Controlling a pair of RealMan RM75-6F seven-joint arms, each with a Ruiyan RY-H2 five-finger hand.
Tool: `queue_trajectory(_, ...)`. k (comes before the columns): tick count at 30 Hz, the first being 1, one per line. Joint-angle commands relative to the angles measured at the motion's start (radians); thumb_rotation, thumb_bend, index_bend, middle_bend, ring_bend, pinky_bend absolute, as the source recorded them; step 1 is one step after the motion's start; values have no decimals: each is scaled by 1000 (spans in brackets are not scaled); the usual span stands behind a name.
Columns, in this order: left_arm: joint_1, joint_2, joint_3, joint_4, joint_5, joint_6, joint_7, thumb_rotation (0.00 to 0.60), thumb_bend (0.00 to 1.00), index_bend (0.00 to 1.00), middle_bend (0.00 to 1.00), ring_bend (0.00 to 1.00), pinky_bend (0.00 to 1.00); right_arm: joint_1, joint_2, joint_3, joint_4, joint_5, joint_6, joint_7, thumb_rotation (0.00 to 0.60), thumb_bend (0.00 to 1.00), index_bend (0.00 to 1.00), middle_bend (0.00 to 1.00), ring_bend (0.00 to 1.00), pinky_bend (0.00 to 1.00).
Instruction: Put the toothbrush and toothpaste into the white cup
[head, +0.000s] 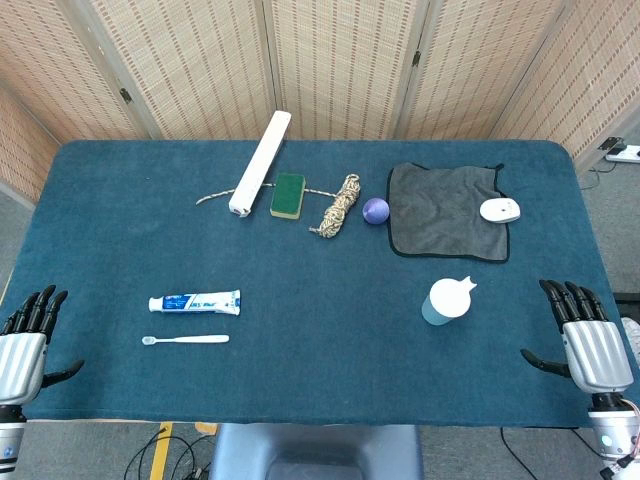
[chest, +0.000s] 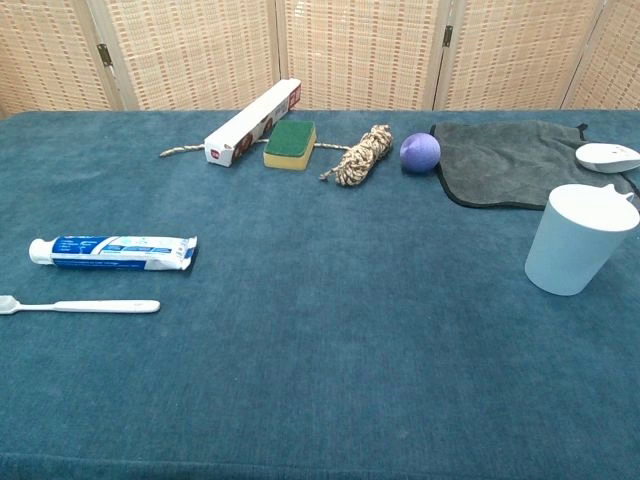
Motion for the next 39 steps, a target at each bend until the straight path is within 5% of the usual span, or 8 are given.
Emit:
queue_trajectory(1,0,0,-1,-1,-1,1,1,600,168,70,54,73,218,1,0,0,0,-1,-1,0,600,0,0,124,76,125)
queue_trajectory(18,14,8,4,-11,-1,18,-4,600,168,71,54,73,218,67,-8,12,12,-1,-89,1,600,0,0,124,76,125)
queue_trajectory(39,40,9,10,6,-29,27,-13,600,168,74,48,73,219,386,-78,60,83,77,-528,-50,600,0,0,58,29,125)
